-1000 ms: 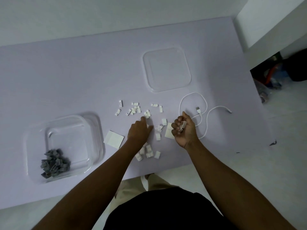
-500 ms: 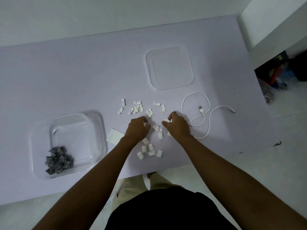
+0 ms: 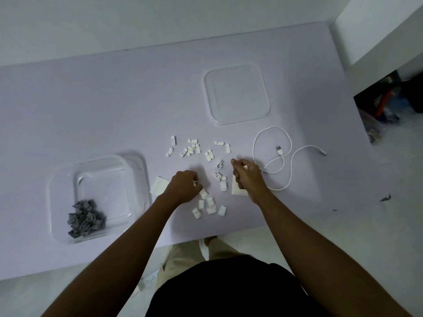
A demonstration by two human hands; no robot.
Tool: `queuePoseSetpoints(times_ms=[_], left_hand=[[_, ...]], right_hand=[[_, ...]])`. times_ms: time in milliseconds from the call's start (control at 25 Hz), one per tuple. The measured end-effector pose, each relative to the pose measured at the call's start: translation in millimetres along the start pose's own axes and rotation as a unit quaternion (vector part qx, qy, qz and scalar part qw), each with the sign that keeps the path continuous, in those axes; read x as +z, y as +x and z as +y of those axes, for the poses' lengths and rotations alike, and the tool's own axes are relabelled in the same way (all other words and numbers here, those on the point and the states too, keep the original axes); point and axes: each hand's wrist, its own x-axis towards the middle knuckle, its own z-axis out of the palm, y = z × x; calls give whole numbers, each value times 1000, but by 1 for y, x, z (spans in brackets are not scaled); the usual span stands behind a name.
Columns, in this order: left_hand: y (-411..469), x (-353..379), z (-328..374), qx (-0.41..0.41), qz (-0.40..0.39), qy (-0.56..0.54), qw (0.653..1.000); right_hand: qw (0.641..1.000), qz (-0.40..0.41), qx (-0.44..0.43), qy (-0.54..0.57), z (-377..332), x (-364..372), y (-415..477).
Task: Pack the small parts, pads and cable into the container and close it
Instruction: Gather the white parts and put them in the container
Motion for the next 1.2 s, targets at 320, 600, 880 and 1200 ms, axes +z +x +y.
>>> queuePoseSetpoints(times_ms=[320,600,880,1200], left_hand=[[-5,7,-1,128,-73,42,988],[-1,15,-7,114,-22,37,993],[-3,8,-17,9,20,-195,981],[-28,-26,-13,-42,-22,-433,900]], right_hand=[[904,-56,-180,-384,11,18,0],[954,-3,-149,-260,11,26,0],[959,-152,73,227,1,6,-18],[970,-144,75,181,-25,35,-22]])
